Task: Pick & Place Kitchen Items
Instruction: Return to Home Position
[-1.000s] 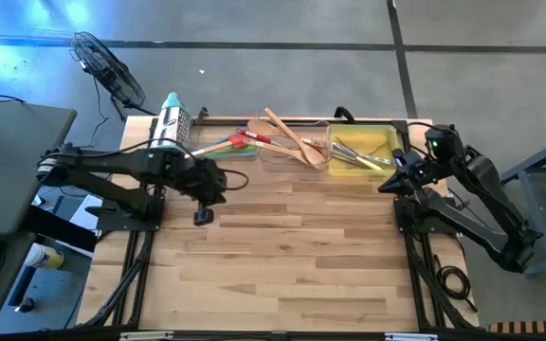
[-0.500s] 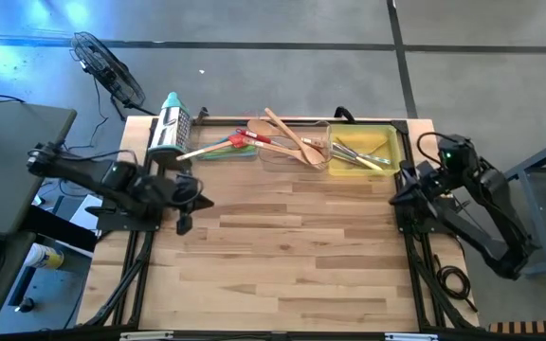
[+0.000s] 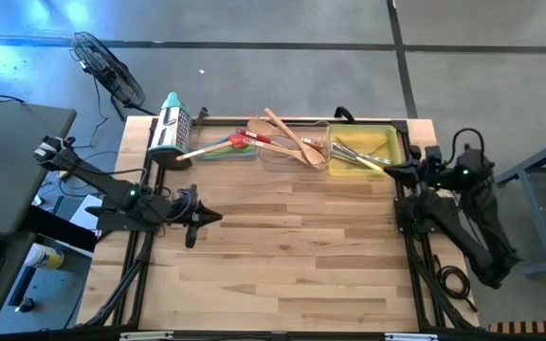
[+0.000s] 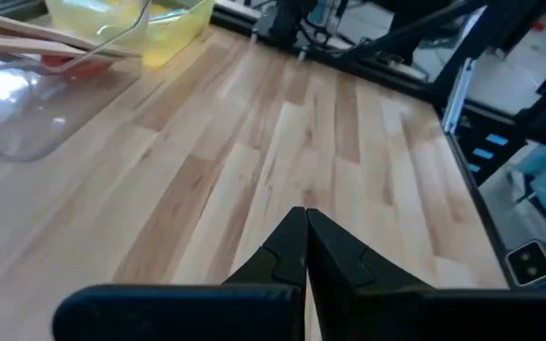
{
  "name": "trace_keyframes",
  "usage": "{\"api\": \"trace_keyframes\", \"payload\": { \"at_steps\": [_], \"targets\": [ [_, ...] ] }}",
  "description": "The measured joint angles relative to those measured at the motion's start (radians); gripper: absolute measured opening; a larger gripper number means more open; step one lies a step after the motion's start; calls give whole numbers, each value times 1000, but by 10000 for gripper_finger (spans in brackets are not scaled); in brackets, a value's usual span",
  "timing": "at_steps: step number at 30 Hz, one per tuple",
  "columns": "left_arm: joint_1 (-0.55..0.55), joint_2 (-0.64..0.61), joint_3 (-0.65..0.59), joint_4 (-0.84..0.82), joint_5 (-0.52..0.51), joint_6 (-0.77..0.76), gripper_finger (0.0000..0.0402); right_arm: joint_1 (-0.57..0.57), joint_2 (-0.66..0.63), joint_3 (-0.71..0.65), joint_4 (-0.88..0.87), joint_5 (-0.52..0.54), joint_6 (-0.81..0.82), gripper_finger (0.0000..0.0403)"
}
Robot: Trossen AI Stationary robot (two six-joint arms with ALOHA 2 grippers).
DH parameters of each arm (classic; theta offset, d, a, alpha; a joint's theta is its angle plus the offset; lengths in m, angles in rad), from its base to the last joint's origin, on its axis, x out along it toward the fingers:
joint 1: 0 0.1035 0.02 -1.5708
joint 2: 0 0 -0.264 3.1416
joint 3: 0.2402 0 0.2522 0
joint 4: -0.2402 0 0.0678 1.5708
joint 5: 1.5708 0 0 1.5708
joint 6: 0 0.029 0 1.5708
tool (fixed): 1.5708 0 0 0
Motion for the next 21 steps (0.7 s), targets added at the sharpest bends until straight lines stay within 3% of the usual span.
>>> {"api": "trace_keyframes", "payload": {
  "at_steps": [6, 10, 16, 21],
  "targets": [
    [-48, 0, -96, 166, -22, 64, 0, 0, -38, -181, 21, 28, 105, 3],
    [-49, 0, -187, 289, -17, 55, 0, 10, -39, -249, 166, 2, 153, 3],
    [-50, -1, -354, 632, 90, 11, 0, 72, -39, -253, 343, -13, 241, 3],
    [-49, -2, -386, 686, 65, 14, 0, 155, -39, -253, 459, 13, 346, 3]
  ]
}}
